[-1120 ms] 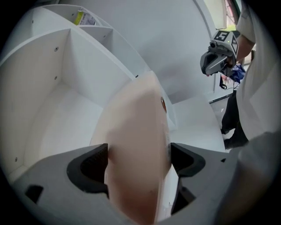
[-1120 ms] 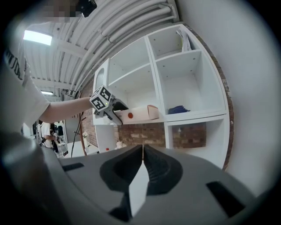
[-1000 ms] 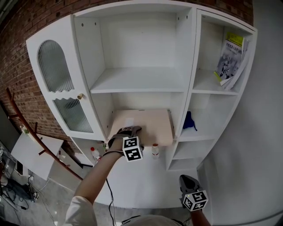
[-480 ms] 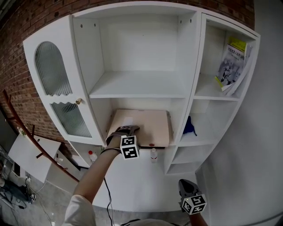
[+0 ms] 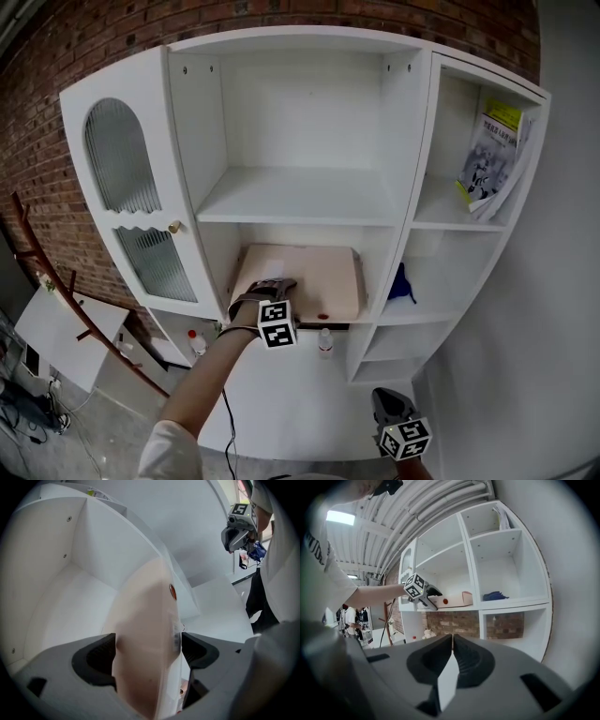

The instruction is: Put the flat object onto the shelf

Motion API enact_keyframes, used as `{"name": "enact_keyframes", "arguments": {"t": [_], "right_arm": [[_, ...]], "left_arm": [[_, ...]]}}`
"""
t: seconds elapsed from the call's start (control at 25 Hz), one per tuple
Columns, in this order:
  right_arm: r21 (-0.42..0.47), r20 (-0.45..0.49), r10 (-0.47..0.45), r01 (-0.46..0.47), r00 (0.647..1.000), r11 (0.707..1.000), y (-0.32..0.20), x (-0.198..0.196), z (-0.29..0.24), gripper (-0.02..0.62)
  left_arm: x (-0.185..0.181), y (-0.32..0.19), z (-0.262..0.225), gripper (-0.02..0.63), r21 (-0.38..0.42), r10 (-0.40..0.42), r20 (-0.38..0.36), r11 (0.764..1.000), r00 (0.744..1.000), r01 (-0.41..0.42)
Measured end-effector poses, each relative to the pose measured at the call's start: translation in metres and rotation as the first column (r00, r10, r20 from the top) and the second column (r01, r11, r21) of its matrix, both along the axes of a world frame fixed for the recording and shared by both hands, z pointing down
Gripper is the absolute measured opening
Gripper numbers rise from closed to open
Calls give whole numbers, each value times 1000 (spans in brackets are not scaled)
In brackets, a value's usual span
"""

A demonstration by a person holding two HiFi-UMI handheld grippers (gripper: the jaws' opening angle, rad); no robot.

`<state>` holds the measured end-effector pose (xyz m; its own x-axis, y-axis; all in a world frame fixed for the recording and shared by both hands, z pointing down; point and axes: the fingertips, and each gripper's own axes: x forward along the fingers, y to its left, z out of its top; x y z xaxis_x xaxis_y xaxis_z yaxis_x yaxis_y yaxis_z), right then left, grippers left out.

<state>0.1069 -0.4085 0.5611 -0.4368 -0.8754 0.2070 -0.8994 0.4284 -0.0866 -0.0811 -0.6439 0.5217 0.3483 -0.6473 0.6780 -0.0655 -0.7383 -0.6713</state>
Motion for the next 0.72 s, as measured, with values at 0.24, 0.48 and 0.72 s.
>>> {"name": "enact_keyframes", "arguments": {"t": [0.24,0.48,0.72], "right_arm": [[18,10,4,-4,1000,1000,-9,2,-9,31],[42,12,-3,2,1000,999,-14,2,-19,31],[70,27,11,-13,1000,997,-20,11,-28,31]], "left_arm": [[6,20,-19,417,-43,3,-169,999,986,-10],[12,43,-40,417,-21,-2,-355,1000,935,-6],[10,77,-71,417,61,5,-567,998,824,36]]}}
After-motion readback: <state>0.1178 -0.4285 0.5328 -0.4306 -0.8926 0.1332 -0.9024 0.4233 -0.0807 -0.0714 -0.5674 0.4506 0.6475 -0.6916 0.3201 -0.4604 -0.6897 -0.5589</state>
